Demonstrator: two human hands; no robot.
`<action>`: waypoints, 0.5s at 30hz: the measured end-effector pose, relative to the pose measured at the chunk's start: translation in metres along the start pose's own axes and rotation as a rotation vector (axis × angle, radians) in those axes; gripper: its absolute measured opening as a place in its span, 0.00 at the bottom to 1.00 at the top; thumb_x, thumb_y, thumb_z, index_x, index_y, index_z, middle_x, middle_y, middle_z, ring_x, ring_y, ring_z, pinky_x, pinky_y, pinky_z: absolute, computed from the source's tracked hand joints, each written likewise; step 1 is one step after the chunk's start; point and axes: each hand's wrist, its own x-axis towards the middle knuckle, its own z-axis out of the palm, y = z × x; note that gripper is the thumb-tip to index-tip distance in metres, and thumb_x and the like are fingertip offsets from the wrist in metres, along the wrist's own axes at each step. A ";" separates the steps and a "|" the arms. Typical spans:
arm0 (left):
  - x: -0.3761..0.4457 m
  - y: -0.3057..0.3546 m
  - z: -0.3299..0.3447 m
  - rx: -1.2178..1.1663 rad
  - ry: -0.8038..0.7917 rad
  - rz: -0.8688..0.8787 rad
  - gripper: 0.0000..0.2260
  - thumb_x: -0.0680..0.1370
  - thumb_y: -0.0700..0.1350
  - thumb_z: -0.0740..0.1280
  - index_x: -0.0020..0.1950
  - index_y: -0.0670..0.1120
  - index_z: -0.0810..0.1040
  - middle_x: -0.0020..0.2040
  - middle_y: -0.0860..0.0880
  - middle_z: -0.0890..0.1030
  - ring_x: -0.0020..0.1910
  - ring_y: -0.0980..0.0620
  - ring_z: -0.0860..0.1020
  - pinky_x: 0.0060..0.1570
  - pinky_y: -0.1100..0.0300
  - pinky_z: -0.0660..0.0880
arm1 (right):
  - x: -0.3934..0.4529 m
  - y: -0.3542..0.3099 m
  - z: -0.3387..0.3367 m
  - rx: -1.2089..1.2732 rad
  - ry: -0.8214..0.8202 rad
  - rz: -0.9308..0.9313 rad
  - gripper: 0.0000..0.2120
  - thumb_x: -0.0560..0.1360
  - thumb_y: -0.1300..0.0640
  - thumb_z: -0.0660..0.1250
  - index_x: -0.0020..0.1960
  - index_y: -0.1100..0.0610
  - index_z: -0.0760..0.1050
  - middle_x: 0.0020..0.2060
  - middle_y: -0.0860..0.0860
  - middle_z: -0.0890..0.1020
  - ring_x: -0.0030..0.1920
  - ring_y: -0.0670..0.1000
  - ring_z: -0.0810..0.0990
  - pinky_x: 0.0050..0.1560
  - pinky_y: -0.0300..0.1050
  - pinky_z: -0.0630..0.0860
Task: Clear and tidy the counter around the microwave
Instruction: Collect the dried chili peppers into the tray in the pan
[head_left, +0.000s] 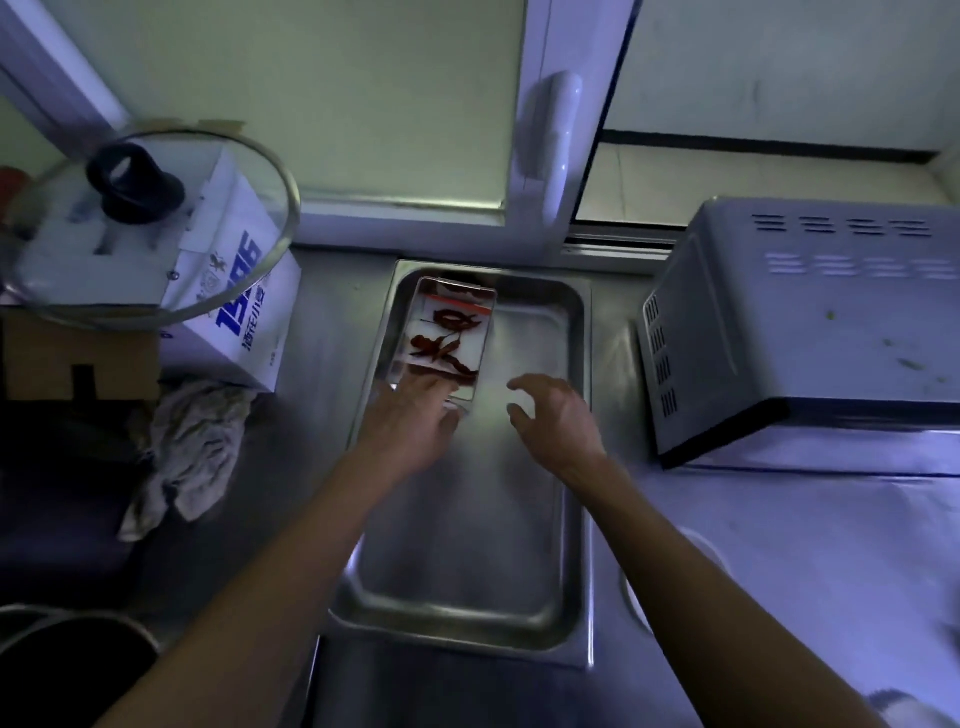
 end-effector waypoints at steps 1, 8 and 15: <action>-0.010 0.010 0.000 0.012 -0.003 -0.006 0.18 0.80 0.53 0.65 0.67 0.48 0.75 0.66 0.48 0.78 0.65 0.45 0.74 0.64 0.44 0.70 | -0.012 0.002 -0.003 0.006 -0.018 0.008 0.15 0.78 0.55 0.69 0.64 0.52 0.78 0.63 0.50 0.81 0.62 0.53 0.78 0.62 0.52 0.77; -0.078 0.075 0.008 0.033 -0.049 -0.023 0.18 0.83 0.52 0.60 0.72 0.49 0.71 0.71 0.49 0.73 0.68 0.46 0.72 0.63 0.50 0.71 | -0.082 0.021 -0.023 0.025 -0.077 0.002 0.18 0.78 0.54 0.68 0.67 0.52 0.76 0.65 0.50 0.79 0.63 0.53 0.78 0.64 0.52 0.74; -0.134 0.111 0.020 0.049 -0.034 -0.013 0.17 0.81 0.51 0.62 0.69 0.48 0.74 0.67 0.50 0.77 0.65 0.46 0.74 0.60 0.49 0.73 | -0.142 0.039 -0.040 0.058 -0.076 0.012 0.17 0.77 0.56 0.68 0.65 0.54 0.78 0.63 0.51 0.81 0.61 0.56 0.79 0.61 0.52 0.75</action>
